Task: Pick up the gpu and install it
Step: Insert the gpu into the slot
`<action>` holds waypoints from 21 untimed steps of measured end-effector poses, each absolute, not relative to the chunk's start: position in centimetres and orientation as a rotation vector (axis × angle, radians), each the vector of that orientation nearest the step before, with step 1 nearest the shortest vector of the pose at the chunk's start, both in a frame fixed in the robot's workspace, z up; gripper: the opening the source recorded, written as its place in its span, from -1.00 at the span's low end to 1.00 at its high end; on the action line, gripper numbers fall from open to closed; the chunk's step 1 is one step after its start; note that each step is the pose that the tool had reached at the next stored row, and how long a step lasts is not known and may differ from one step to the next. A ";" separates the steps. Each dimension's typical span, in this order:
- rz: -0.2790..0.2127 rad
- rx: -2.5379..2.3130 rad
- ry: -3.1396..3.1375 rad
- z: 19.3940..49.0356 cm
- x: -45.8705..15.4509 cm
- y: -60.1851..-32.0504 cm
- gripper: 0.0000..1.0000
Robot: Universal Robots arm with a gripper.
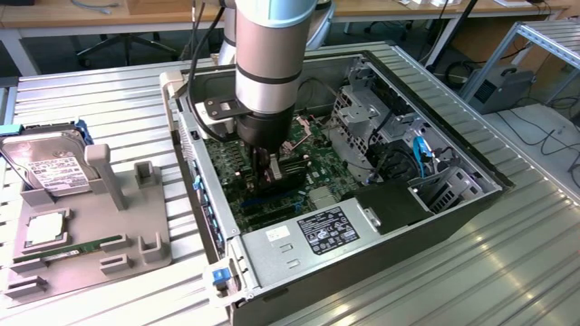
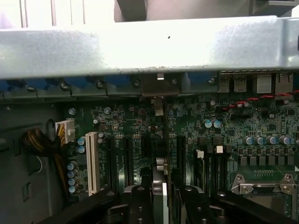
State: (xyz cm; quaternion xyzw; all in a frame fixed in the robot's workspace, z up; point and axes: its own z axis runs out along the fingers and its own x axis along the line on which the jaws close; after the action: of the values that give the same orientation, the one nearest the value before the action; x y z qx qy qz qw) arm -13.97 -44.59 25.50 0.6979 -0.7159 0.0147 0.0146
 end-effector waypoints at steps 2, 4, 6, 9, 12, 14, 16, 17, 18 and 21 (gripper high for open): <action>0.046 2.172 -2.228 25.4 -14.0 -44.6 -0.45; 0.046 2.172 -2.228 25.3 -14.0 -44.6 -0.45; 0.046 2.172 -2.228 25.3 -14.0 -44.6 -0.45; 0.046 2.172 -2.229 25.3 -14.0 -44.6 -0.45; 0.046 2.173 -2.229 25.3 -14.0 -44.6 -0.45; 0.046 2.172 -2.229 25.3 -14.0 -44.6 -0.43; 0.046 2.172 -2.229 25.3 -14.0 -44.6 -0.30; 0.046 2.172 -2.229 25.3 -14.0 -44.6 -0.30; 0.046 2.172 -2.229 25.3 -14.0 -44.6 -0.30; 0.046 2.172 -2.229 25.6 -14.0 -44.6 -0.30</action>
State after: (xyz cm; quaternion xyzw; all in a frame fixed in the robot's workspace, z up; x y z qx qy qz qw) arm -13.97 -44.59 25.55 0.6978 -0.7160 0.0147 0.0146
